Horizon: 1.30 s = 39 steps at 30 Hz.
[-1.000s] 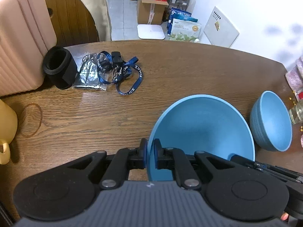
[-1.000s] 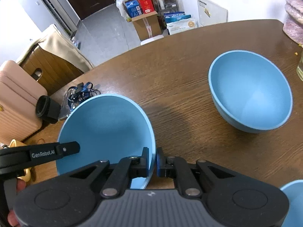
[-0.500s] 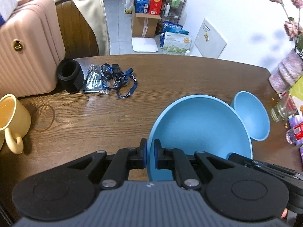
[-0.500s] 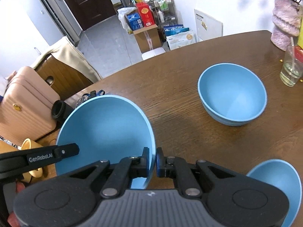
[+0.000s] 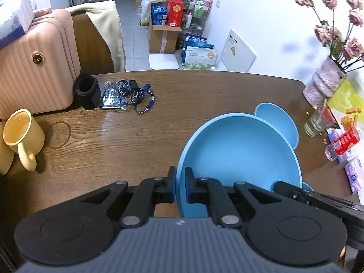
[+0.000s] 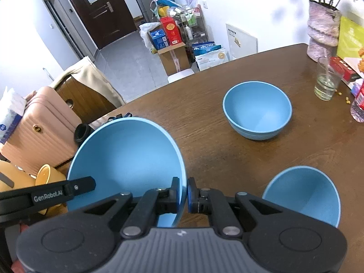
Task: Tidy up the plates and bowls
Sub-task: 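Lift both gripped blue bowls and carry them toward each other, then lower the left gripper's bowl into the right gripper's bowl, nesting them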
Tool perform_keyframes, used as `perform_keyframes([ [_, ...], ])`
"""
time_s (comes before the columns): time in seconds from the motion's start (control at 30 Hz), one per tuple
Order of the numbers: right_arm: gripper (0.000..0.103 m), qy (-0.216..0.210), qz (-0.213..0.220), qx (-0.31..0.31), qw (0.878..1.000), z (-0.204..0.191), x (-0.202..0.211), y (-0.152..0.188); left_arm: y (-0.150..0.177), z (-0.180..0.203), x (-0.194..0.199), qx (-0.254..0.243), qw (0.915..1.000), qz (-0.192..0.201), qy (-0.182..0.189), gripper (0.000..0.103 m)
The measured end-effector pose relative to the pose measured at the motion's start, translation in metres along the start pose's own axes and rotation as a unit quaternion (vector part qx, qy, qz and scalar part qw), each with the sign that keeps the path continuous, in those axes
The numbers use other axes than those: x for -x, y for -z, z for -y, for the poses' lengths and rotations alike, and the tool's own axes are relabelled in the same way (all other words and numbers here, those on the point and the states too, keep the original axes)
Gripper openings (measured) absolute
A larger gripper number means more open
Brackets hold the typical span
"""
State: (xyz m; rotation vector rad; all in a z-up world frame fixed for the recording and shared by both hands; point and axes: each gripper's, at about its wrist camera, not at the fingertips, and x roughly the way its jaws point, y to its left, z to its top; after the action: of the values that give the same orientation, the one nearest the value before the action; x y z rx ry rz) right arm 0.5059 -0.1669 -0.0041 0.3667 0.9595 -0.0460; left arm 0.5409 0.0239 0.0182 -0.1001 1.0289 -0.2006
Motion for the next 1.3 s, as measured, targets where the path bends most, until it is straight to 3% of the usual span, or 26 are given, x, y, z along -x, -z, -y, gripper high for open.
perform_keyframes([
  [0.5,0.007,0.009,0.015,-0.010,1.000,0.026,0.047,0.027,0.036,0.030,0.032,-0.009,0.9998,0.005,0.016,0.008],
  [1.3,0.007,0.006,0.006,0.011,1.000,0.135,0.077,0.022,0.078,0.139,0.027,0.007,0.9999,-0.003,0.010,0.008],
])
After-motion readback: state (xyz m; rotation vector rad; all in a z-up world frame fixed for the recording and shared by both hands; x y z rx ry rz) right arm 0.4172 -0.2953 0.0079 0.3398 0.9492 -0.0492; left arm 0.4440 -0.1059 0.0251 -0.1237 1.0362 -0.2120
